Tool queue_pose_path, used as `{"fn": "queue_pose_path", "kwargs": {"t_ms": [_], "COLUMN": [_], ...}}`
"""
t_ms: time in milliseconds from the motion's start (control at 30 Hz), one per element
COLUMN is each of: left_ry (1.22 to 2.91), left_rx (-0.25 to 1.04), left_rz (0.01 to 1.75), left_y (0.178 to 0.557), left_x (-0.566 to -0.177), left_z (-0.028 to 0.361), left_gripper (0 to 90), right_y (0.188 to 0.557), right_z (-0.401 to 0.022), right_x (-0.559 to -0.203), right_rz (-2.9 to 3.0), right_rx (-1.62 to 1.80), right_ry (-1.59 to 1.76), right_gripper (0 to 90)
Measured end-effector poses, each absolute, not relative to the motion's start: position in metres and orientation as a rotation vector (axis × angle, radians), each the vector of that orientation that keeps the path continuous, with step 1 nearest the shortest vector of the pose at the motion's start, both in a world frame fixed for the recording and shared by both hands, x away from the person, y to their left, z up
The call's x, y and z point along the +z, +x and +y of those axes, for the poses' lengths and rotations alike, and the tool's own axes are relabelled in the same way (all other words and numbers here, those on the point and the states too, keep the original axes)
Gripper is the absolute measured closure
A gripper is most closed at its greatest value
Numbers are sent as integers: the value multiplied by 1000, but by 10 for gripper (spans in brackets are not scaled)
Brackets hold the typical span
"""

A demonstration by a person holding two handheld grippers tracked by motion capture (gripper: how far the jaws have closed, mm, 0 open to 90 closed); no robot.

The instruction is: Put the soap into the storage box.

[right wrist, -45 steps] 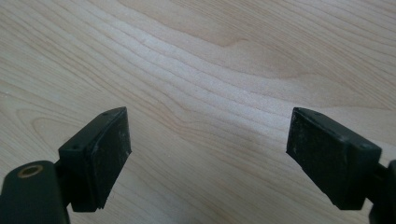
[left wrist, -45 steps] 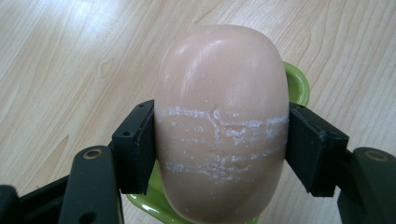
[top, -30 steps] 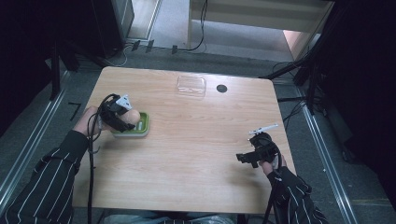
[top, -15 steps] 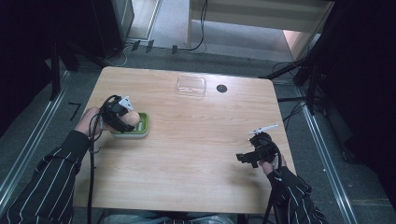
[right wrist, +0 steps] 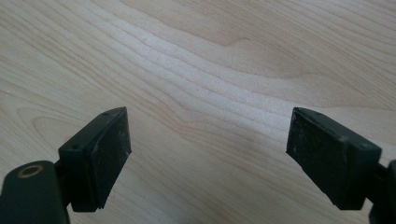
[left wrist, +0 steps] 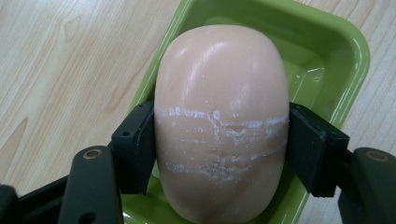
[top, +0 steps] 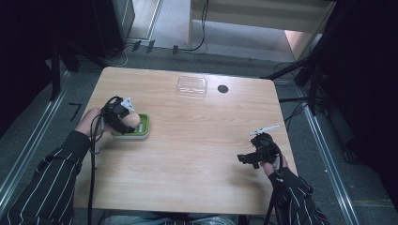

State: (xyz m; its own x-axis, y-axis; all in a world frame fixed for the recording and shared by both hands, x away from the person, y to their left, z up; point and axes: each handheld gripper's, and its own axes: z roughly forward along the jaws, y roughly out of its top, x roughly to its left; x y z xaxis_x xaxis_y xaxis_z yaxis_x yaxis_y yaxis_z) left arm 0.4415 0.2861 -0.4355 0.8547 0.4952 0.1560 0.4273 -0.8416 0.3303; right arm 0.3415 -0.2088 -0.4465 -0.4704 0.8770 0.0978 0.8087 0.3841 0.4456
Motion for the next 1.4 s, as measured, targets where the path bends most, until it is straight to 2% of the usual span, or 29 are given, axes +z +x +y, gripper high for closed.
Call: {"fn": "queue_pose_path", "kwargs": {"t_ms": [567,667,967,1100,1400], "left_ry": [2748,2717,2700,2667,2609], "left_rx": [324,327,337,339,357], "left_rz": [677,689,686,708,761], "left_y": [442,442,442,441,438], "left_x": [-438,-434,-432,-428,-419], "left_z": [284,285,286,287,291], "left_gripper": [329,287,268,200,138], "right_y": [342,342,341,342,342], "right_z": [-209,-209,-209,-209,-208], "right_x": [-447,-447,-447,-447,-446], "right_rz": [2487,2489,2486,2491,2484], "right_rx": [667,665,667,669,673], "right_ry": [1518,1517,1517,1513,1518], "right_gripper": [144,144,143,144,144]}}
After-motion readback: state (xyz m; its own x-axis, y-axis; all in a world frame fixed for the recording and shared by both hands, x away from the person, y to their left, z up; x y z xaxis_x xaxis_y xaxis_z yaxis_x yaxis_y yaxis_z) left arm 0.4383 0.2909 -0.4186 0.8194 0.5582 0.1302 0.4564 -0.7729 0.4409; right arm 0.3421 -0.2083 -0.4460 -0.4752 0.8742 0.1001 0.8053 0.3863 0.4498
